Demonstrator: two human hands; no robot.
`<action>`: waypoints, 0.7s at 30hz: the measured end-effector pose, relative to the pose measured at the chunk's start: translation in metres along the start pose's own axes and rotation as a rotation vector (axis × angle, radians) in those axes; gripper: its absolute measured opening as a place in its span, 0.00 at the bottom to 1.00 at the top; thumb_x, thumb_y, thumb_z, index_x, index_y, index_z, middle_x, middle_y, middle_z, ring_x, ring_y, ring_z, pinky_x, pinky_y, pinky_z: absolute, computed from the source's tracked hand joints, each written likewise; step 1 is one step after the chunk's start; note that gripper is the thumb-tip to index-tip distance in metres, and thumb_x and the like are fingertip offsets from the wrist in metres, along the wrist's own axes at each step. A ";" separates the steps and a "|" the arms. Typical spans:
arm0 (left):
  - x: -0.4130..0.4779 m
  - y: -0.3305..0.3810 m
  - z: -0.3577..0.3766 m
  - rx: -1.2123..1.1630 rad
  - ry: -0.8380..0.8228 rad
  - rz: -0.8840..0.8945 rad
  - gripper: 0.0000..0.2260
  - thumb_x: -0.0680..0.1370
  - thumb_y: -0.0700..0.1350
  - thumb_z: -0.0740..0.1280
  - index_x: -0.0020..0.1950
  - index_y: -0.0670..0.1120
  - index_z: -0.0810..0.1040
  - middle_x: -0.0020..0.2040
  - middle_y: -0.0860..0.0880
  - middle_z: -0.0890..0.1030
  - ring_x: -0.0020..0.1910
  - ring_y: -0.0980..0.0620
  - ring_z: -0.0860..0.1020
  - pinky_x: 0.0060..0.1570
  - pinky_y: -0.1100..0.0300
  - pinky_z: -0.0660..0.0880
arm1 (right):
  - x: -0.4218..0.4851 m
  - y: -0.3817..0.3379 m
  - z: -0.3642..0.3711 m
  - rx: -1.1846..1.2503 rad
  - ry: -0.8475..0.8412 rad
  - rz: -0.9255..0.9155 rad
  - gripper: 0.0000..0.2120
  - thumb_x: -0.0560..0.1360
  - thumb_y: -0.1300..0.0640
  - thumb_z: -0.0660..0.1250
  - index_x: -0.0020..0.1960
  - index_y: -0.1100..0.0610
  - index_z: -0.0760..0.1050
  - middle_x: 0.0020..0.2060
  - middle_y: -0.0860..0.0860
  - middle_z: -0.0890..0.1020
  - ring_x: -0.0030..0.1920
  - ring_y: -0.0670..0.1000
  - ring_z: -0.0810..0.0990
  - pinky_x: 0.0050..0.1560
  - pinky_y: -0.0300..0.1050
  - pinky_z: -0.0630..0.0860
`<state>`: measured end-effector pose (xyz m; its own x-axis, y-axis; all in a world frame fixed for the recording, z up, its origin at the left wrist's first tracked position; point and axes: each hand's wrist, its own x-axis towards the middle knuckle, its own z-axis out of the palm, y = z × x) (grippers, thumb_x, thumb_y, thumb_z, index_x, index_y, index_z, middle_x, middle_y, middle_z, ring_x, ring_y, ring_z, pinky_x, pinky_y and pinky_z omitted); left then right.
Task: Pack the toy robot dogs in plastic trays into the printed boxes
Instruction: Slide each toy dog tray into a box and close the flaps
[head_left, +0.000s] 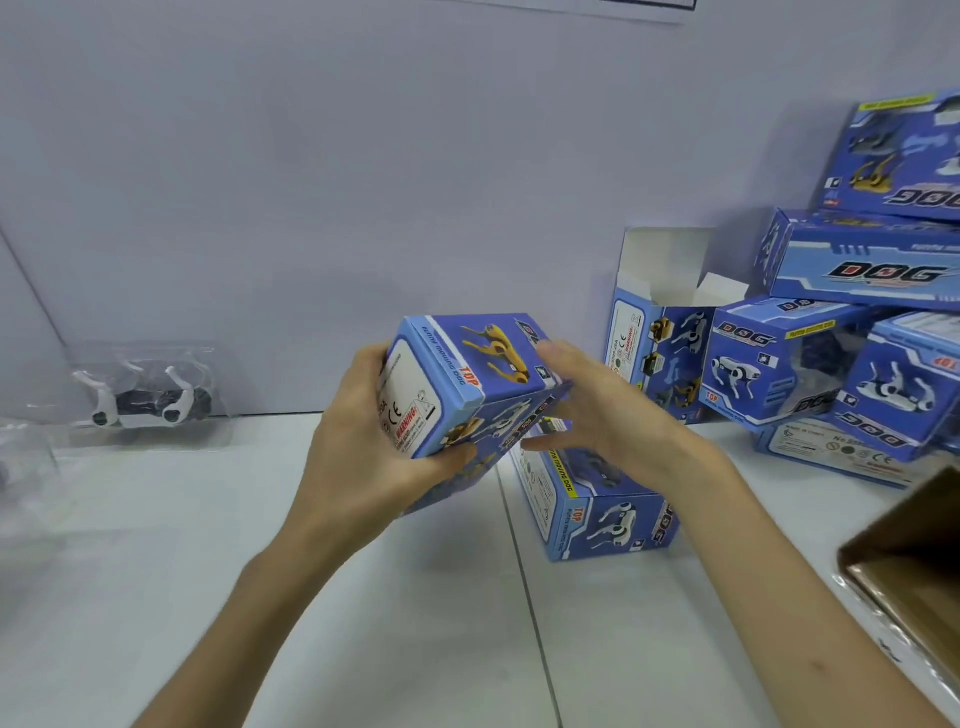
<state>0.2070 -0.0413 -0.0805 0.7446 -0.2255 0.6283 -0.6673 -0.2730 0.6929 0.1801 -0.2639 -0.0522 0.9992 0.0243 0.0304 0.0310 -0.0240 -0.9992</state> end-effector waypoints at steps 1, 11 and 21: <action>-0.001 0.004 0.001 0.017 0.048 0.012 0.28 0.61 0.58 0.78 0.57 0.62 0.68 0.52 0.60 0.78 0.52 0.57 0.79 0.43 0.64 0.78 | -0.002 -0.004 0.002 -0.033 -0.007 -0.015 0.27 0.71 0.38 0.71 0.66 0.47 0.73 0.57 0.48 0.83 0.57 0.50 0.82 0.54 0.56 0.83; -0.003 0.008 0.007 0.429 0.430 0.095 0.36 0.65 0.60 0.76 0.66 0.42 0.71 0.55 0.47 0.76 0.52 0.47 0.74 0.49 0.50 0.70 | -0.012 -0.011 0.067 0.515 -0.154 0.002 0.31 0.68 0.51 0.75 0.70 0.54 0.74 0.64 0.58 0.80 0.64 0.61 0.79 0.58 0.59 0.81; -0.006 0.010 0.004 0.508 0.541 0.292 0.34 0.65 0.53 0.79 0.64 0.46 0.68 0.58 0.49 0.72 0.52 0.45 0.71 0.52 0.57 0.59 | -0.003 0.006 0.065 0.536 -0.329 -0.208 0.28 0.76 0.59 0.72 0.73 0.52 0.67 0.64 0.56 0.77 0.61 0.56 0.80 0.55 0.55 0.81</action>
<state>0.1962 -0.0466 -0.0791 0.3427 0.0960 0.9345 -0.6492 -0.6949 0.3094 0.1759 -0.1988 -0.0595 0.9119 0.2804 0.2997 0.1217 0.5126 -0.8499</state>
